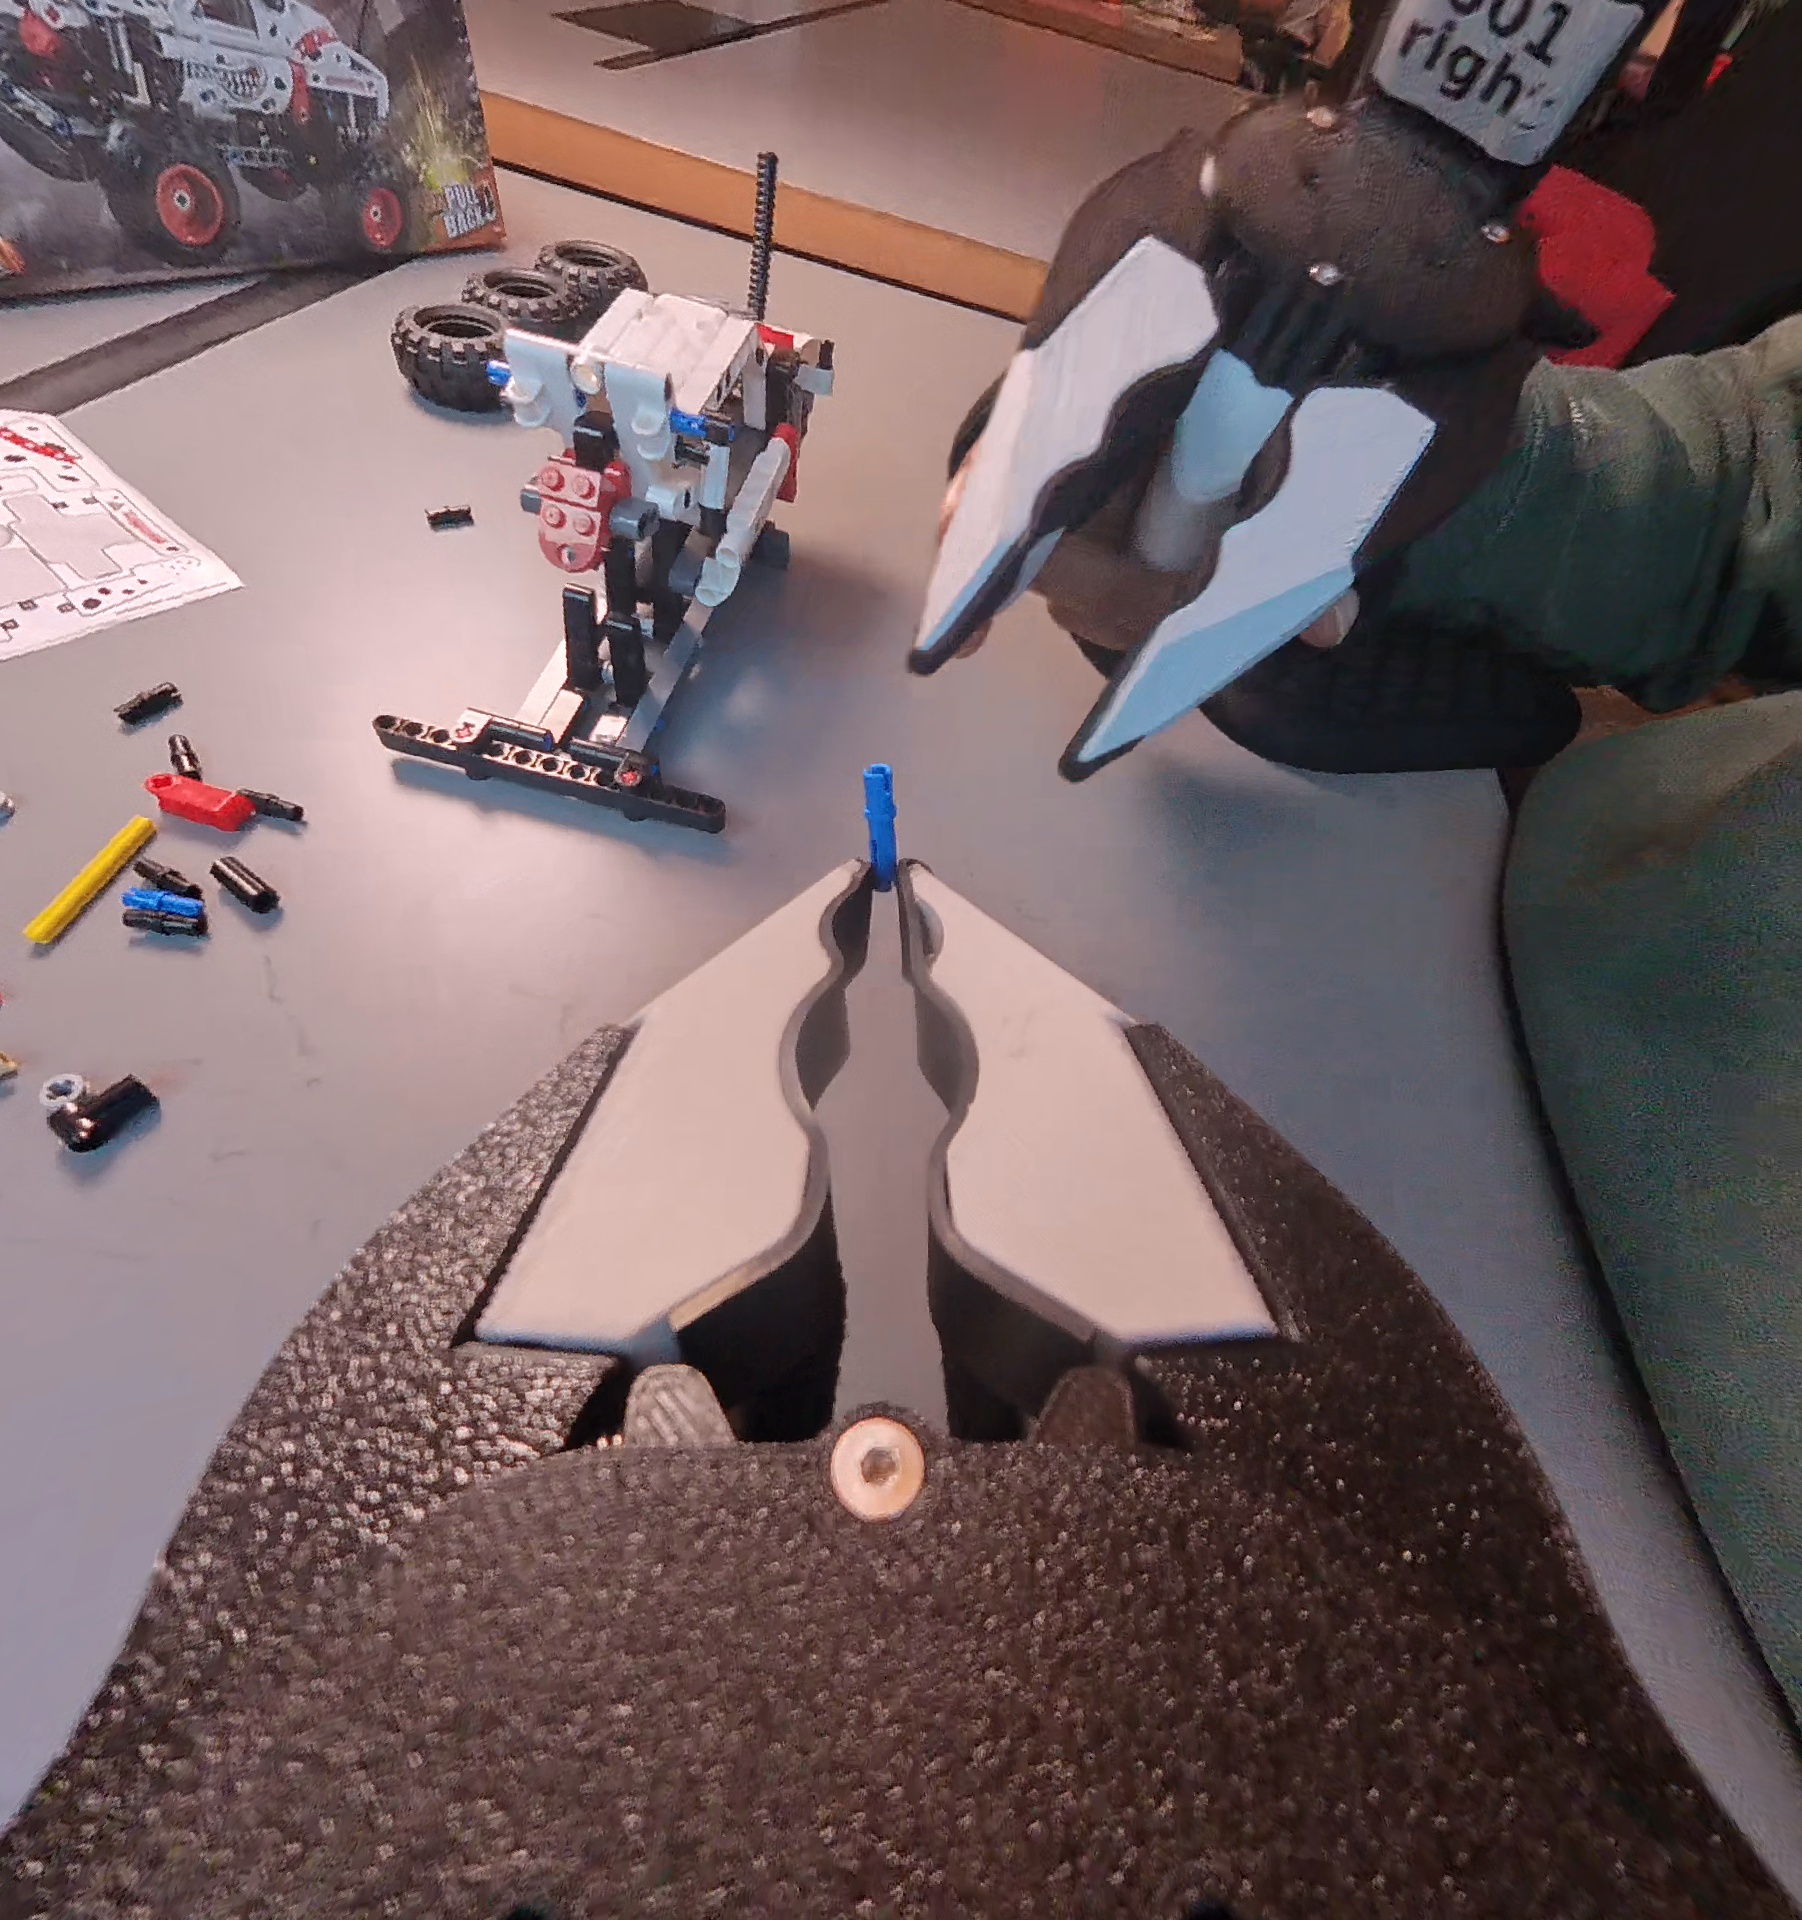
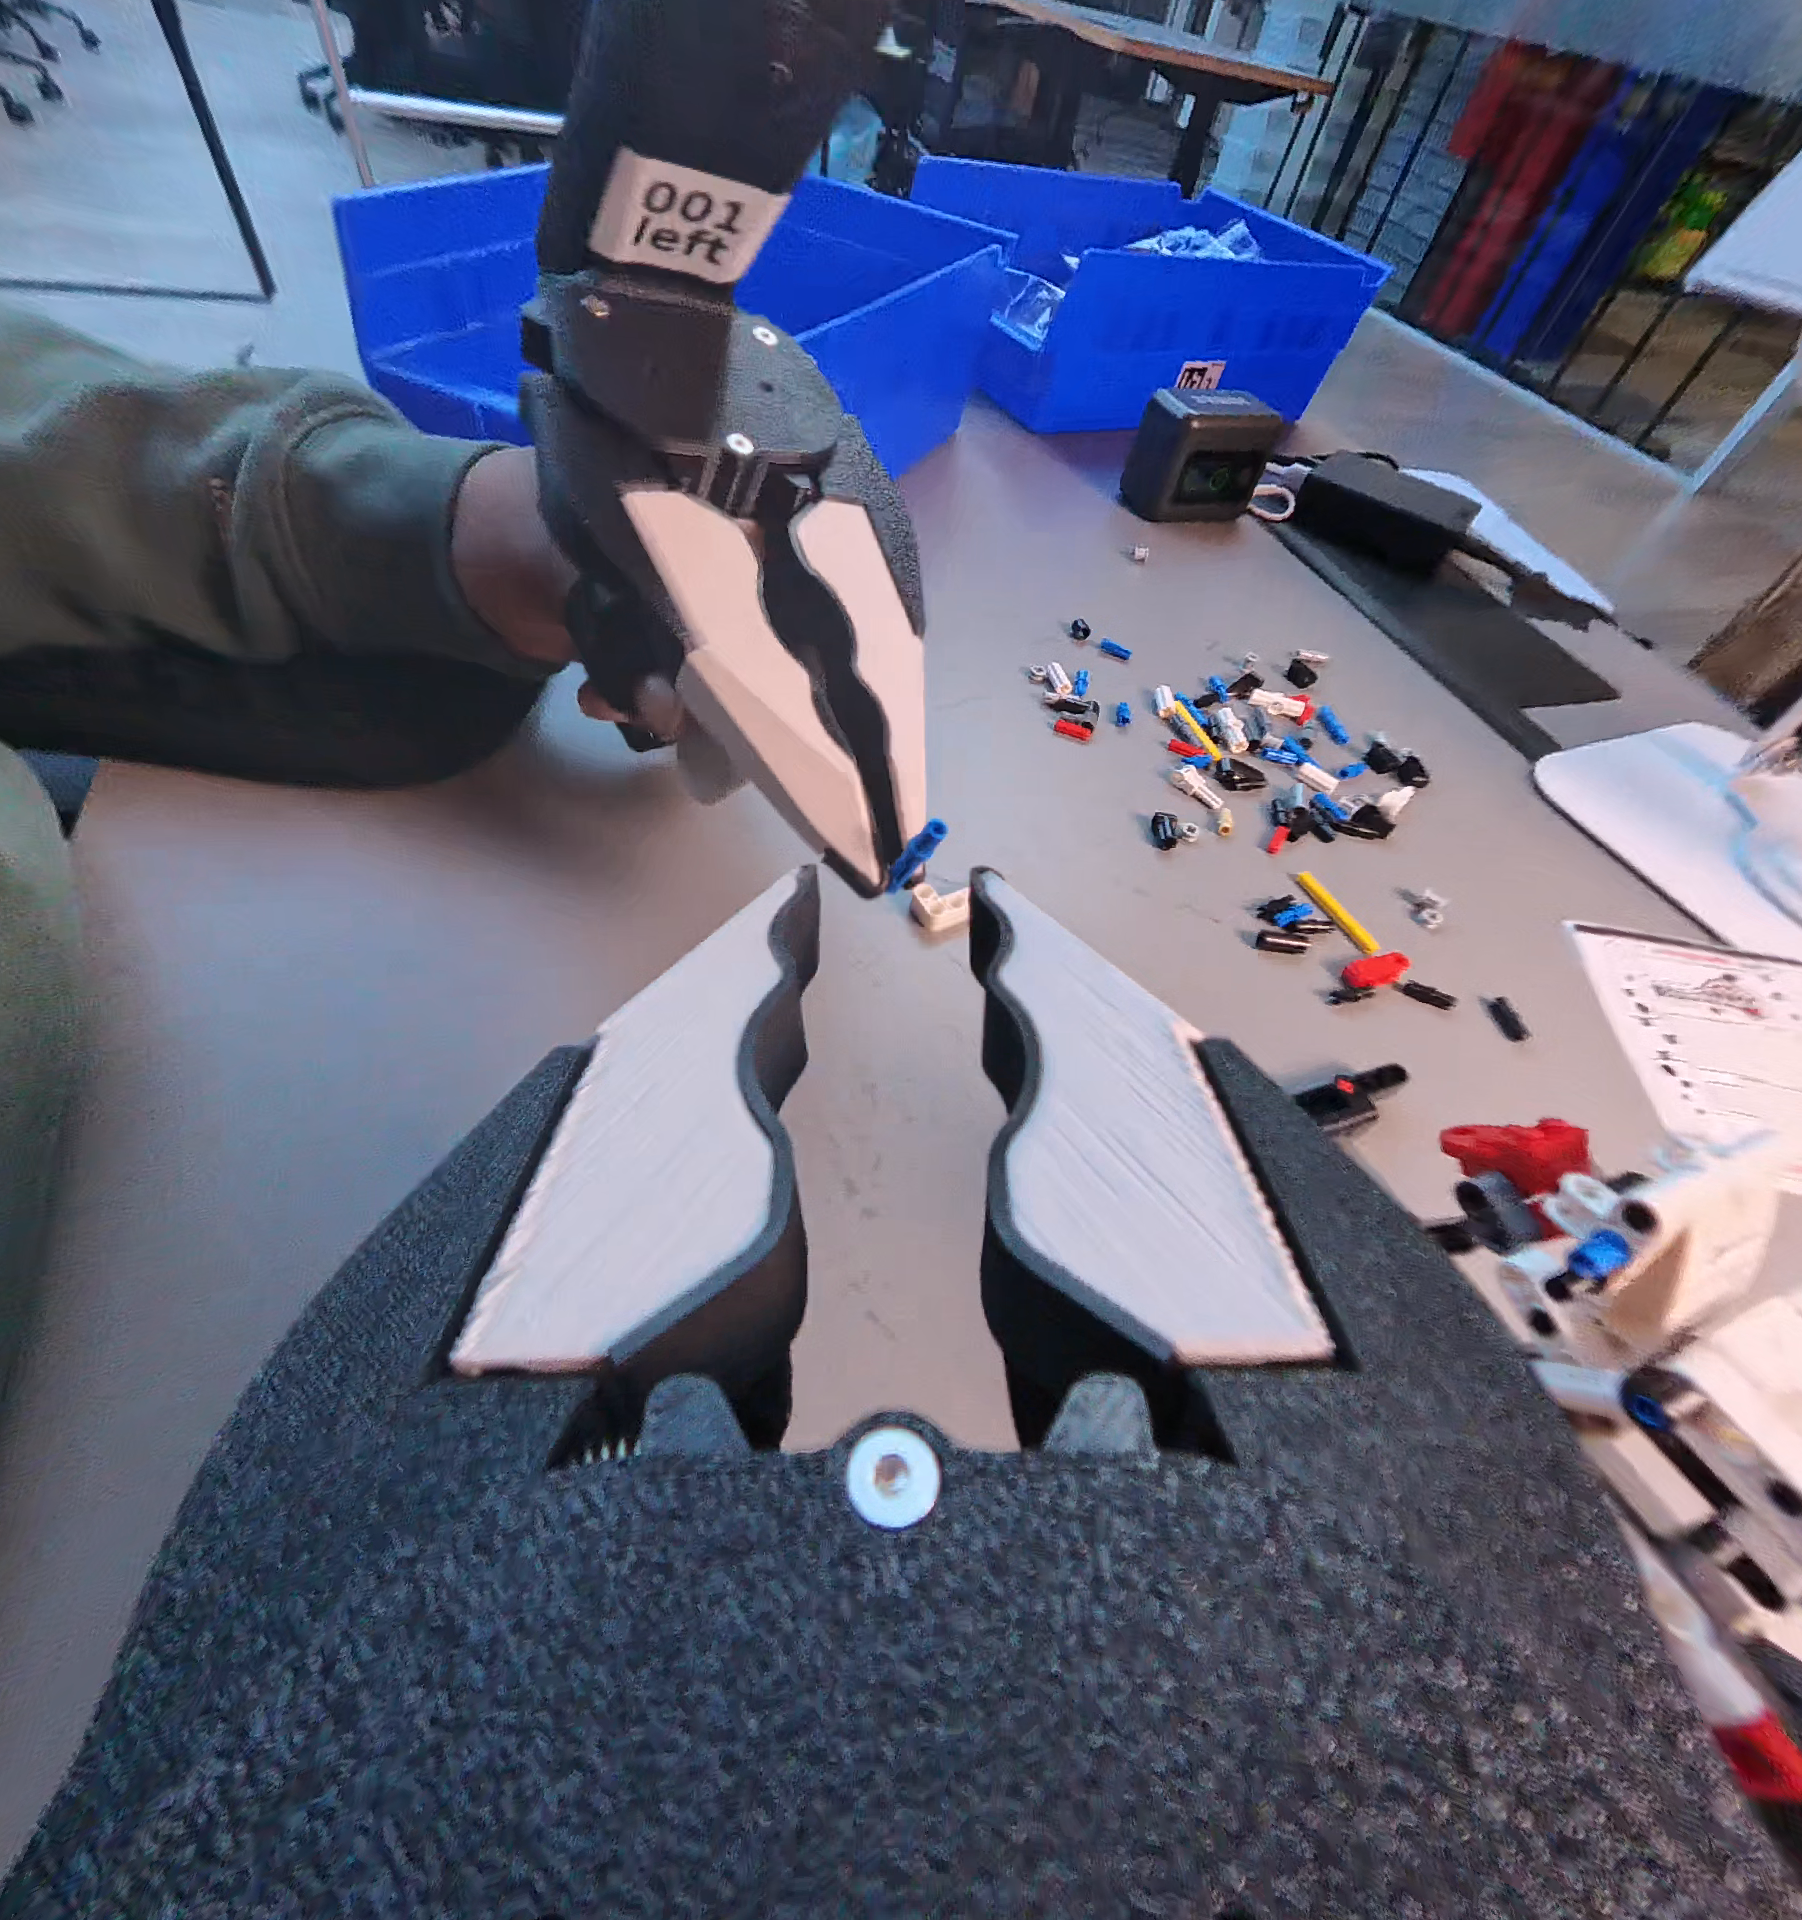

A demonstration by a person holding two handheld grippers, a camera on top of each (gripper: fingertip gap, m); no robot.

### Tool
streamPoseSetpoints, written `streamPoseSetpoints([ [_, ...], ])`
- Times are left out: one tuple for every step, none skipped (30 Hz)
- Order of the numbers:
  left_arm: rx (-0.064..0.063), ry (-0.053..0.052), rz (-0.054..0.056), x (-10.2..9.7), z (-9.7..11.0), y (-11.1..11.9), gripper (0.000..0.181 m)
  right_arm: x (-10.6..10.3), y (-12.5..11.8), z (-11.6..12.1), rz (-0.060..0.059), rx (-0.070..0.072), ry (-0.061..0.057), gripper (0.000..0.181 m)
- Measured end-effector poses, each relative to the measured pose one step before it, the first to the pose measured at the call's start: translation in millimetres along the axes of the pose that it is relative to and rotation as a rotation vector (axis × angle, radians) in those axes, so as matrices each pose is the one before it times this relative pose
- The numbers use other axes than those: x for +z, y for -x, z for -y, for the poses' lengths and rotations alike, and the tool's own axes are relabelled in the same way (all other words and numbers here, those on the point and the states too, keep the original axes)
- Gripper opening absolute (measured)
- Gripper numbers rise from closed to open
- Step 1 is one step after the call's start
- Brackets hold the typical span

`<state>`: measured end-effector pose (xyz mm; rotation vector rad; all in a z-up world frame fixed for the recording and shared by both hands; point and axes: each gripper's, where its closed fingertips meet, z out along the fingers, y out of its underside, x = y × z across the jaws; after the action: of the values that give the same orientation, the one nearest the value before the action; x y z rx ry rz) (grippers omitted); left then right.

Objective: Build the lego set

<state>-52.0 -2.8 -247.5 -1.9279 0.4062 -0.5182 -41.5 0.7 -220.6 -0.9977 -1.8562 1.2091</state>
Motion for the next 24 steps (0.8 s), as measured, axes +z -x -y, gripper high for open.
streamPoseSetpoints([
  [0.0282, -0.0011, 0.0035, -0.16, 0.95, -2.35, 0.004, 6.73, -0.79, -1.78, 0.0066, 0.0342, 0.0047, 0.031],
  [0.0290, -0.0015, 0.0020, -0.34, 1.37, -2.57, 0.004, 4.98, 1.57, -2.56, 0.0189, 0.0249, 0.0111, 0.031],
  [0.0271, 0.0016, -0.0053, -0.11, 0.95, -3.31, 0.004, 3.24, 3.24, -1.73, 0.0254, 0.0157, 0.0044, 0.030],
  [0.0254, 0.0086, -0.0157, 0.46, -0.23, -4.46, 0.004, 1.61, 2.64, -0.34, 0.0192, 0.0113, -0.0069, 0.027],
  [0.0295, 0.0149, -0.0163, 0.92, -1.66, -4.59, 0.004, 0.74, 2.40, -0.64, 0.0175, 0.0062, -0.0051, 0.021],
  [0.0339, 0.0225, -0.0087, 1.15, -3.13, -3.40, 0.004, 0.34, 3.21, -1.76, 0.0234, 0.0001, 0.0036, 0.016],
  [0.0283, 0.0212, -0.0095, 1.15, -3.11, -3.34, 0.004, 0.18, 3.09, -2.18, 0.0220, -0.0056, 0.0058, 0.010],
  [0.0144, 0.0133, -0.0102, 1.13, -2.02, -2.78, 0.004, -0.07, 5.13, -2.00, 0.0323, -0.0084, 0.0045, 0.006],
  [0.0056, 0.0109, -0.0204, 0.88, -1.84, -3.40, 0.004, 0.04, 4.44, -2.38, 0.0252, -0.0084, 0.0062, 0.005],
  [0.0032, 0.0130, -0.0225, 0.98, -2.54, -3.54, 0.004, 0.08, 3.26, -3.72, 0.0179, -0.0140, 0.0164, 0.005],
  [0.0010, 0.0153, -0.0186, 1.29, -3.17, -2.77, 0.004, 0.08, 2.56, -4.37, 0.0140, -0.0193, 0.0206, 0.005],
  [-0.0048, 0.0140, -0.0185, 1.38, -2.83, -2.42, 0.004, 0.17, 2.56, -3.77, 0.0123, -0.0126, 0.0148, 0.005],
  [-0.0065, 0.0097, -0.0157, 1.22, -2.33, -1.87, 0.004, 0.17, 1.67, -3.34, 0.0095, -0.0043, 0.0106, 0.005],
  [-0.0051, 0.0073, -0.0082, 0.94, -2.01, -0.84, 0.004, 0.13, 0.46, -3.85, 0.0025, -0.0057, 0.0141, 0.005],
  [-0.0070, 0.0051, -0.0022, 0.65, -1.57, 0.39, 0.004, 0.02, -0.44, -4.22, -0.0050, -0.0128, 0.0155, 0.005],
  [-0.0111, 0.0007, -0.0069, 0.43, -0.86, 0.01, 0.004, -0.06, 0.83, -2.83, 0.0003, -0.0099, 0.0074, 0.005],
  [-0.0143, -0.0026, -0.0169, 0.06, -0.20, -1.35, 0.004, -0.15, 1.47, -1.25, 0.0032, -0.0039, -0.0008, 0.005],
  [-0.0165, -0.0043, -0.0166, 0.07, 0.06, -1.09, 0.004, -0.27, 0.55, 0.84, -0.0035, 0.0017, -0.0118, 0.005],
  [-0.0122, -0.0056, -0.0097, -0.11, 0.42, -0.27, 0.004, -0.50, 0.02, 1.38, -0.0041, 0.0020, -0.0118, 0.005],
  [-0.0086, -0.0065, -0.0044, -0.35, 0.81, 0.25, 0.004, -0.73, -0.85, 1.56, -0.0043, 0.0014, -0.0097, 0.005],
  [-0.0066, -0.0076, 0.0029, -0.94, 1.31, 1.48, 0.006, -0.90, -1.55, 1.62, -0.0055, 0.0023, -0.0082, 0.005],
  [-0.0035, -0.0081, 0.0135, -2.22, 1.30, 3.34, 0.010, -1.59, -1.89, 2.43, -0.0048, 0.0045, -0.0117, 0.005],
  [-0.0044, -0.0052, 0.0290, -4.03, 0.84, 6.65, 0.014, -1.98, -2.40, 2.14, -0.0064, 0.0071, -0.0096, 0.005],
  [-0.0124, -0.0021, 0.0485, -5.67, -0.14, 11.07, 0.018, -2.16, -2.31, 1.14, -0.0049, 0.0062, -0.0039, 0.005],
])
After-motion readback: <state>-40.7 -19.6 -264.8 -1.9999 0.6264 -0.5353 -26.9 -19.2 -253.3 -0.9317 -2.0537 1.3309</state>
